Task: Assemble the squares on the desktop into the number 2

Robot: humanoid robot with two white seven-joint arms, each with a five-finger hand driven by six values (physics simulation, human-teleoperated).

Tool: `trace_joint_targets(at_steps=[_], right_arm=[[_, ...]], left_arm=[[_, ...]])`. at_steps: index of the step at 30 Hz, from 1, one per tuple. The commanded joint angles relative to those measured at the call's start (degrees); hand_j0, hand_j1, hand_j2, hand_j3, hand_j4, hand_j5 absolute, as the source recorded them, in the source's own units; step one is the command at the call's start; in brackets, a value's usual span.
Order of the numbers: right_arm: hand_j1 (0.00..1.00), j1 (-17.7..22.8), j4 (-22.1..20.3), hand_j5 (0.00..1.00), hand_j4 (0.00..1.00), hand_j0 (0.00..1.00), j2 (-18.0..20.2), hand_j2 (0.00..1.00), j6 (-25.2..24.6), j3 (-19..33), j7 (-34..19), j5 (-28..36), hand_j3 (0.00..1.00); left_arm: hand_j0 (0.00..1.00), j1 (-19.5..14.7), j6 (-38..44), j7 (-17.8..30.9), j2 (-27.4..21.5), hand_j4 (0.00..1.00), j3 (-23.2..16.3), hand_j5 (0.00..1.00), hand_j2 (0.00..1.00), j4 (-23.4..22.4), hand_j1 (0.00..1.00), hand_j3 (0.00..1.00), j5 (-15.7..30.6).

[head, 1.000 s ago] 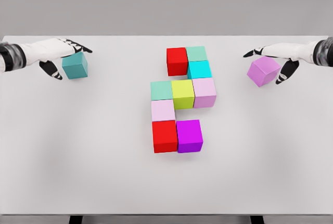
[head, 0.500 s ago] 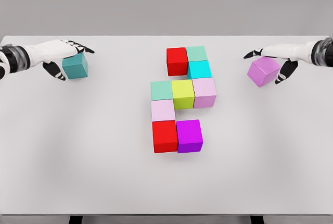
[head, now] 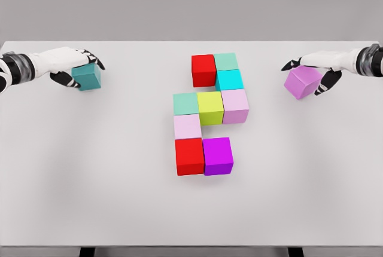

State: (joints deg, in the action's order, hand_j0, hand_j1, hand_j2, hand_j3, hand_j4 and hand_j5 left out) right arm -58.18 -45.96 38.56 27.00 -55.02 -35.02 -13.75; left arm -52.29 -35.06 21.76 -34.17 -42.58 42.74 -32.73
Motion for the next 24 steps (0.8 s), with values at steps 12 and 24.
trace_joint_targets(at_steps=[12, 24], right_arm=[[0.75, 0.0, 0.1, 0.75, 0.75, 0.75, 0.0, 0.75, 0.0, -0.1, 0.0, 0.0, 0.75], [0.67, 0.1, -0.2, 0.67, 0.67, 0.67, 0.0, 0.67, 0.2, -0.1, 0.0, 0.0, 0.67]], left_arm=[[0.56, 0.4, 0.1, 0.3, -0.5, 0.56, 0.1, 0.56, 0.56, 4.0, 0.56, 0.56, 0.5], [0.56, 0.4, 0.1, 0.3, -0.6, 0.56, 1.0, 0.56, 0.56, 11.8, 0.56, 0.56, 0.9]])
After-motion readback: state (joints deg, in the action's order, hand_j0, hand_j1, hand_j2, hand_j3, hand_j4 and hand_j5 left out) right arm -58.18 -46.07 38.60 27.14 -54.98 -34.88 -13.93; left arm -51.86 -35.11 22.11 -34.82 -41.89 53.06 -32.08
